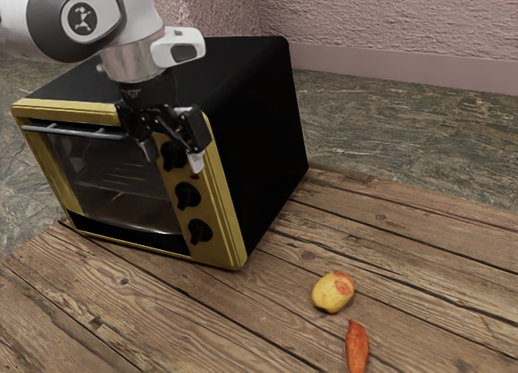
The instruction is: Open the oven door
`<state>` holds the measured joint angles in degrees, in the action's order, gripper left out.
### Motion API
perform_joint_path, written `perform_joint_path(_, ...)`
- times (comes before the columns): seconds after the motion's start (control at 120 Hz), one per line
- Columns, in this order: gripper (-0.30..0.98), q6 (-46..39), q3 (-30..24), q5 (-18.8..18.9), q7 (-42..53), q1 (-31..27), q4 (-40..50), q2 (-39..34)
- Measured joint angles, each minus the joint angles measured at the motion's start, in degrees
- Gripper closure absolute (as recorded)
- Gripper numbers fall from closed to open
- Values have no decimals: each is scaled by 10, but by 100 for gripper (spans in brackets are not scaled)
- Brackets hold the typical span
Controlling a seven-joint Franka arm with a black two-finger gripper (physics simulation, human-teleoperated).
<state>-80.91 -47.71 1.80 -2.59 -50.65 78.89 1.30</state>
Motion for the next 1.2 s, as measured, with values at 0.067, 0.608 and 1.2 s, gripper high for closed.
perform_joint_path(0.067, 0, -9, 0, 1, -4, 19, 0, 0)
perform_joint_path(0.608, 0, -74, 363, -80, 419, 14, 230, -399)
perform_joint_path(1.2, 0, -256, 396, -201, 858, 13, 337, -331)
